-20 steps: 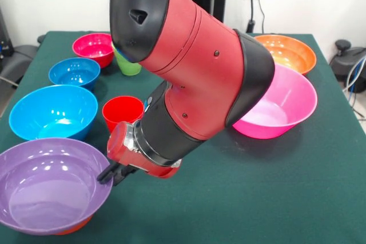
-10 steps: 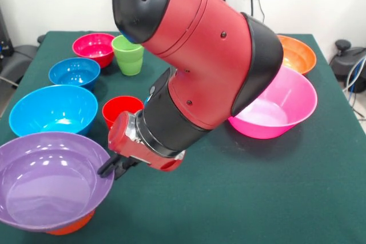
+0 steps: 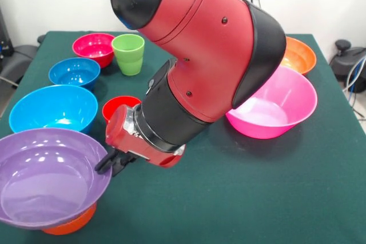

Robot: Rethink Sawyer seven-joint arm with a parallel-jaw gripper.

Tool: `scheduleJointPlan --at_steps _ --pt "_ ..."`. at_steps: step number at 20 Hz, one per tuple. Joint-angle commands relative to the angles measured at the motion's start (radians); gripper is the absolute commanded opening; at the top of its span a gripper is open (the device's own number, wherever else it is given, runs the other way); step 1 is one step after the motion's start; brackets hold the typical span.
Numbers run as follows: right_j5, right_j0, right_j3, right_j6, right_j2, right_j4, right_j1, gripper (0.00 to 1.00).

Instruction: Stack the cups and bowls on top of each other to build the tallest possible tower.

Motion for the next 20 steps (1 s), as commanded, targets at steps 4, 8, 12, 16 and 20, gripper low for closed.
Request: scheduleJointPlan --at_steps 4,8,12,16,20 --pt "-0.010 0.022 0.113 -0.139 0.124 0.002 -0.021 1.00" --pt "0.047 0.021 0.099 -0.133 0.119 0.013 -0.014 1.00" --pt "0.103 0.019 0.101 -0.126 0.123 0.032 -0.017 1.00" --pt "0.124 0.019 0.099 -0.126 0.123 0.036 -0.016 1.00" --pt "0.122 0.021 0.104 -0.124 0.120 0.031 -0.021 1.00"
